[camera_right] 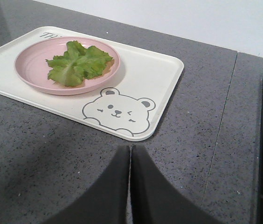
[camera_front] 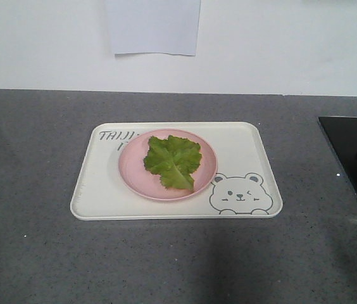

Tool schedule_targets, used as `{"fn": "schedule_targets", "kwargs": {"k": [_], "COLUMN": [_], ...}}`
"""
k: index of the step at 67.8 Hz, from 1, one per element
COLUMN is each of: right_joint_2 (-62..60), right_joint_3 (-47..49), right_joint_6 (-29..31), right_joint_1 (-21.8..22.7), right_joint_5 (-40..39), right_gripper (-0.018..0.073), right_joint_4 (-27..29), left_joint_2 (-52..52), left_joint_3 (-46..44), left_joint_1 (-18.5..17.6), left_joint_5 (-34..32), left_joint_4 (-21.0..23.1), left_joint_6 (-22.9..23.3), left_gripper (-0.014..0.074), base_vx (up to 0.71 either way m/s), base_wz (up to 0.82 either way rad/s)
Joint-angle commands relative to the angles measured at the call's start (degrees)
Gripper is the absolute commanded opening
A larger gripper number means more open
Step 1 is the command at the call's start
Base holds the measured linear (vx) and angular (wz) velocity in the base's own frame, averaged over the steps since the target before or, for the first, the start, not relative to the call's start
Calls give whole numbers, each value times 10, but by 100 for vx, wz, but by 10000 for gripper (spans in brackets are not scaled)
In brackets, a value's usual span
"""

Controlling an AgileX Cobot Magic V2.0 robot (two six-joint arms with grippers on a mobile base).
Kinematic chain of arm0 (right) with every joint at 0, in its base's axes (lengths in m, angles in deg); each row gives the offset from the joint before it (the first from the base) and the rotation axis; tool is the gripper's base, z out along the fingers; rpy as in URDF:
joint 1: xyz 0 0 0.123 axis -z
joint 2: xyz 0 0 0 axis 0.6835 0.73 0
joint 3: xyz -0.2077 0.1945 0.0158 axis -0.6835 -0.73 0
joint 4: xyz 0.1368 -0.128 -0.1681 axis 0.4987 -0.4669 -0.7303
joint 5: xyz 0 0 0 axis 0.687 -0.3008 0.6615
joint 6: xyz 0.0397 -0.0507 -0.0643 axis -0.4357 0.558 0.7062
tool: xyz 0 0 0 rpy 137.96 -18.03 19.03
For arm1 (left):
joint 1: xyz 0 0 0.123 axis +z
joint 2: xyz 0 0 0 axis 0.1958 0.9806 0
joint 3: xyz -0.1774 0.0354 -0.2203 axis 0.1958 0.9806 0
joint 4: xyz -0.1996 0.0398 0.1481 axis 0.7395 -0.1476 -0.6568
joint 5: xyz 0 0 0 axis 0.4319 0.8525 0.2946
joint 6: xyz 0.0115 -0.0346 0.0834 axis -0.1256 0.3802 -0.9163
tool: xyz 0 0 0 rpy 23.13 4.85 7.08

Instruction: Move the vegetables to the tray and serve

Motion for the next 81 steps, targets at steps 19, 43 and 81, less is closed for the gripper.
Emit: {"fn": "schedule_targets", "kwargs": {"k": [19,43,81], "right_joint_2": [5,5,4], "right_joint_3": [15,15,15], "right_joint_6": [3,3,-35], "right_joint_1": [-2,-2,-2], "right_joint_5": [-41,-41,-56], "right_gripper": [-6,-6,-6], "right_joint_4": [6,6,-53], "left_joint_2": [-9,-9,-9], "left_joint_3": [16,16,16], "left_joint_1": [1,1,1], "left_joint_5": [-38,-38,-38], "left_joint_4": [6,6,6], "left_joint_6": [6,6,6], "left_gripper": [-6,-6,-6], "base_vx": [0,0,0], "base_wz": [0,0,0]}}
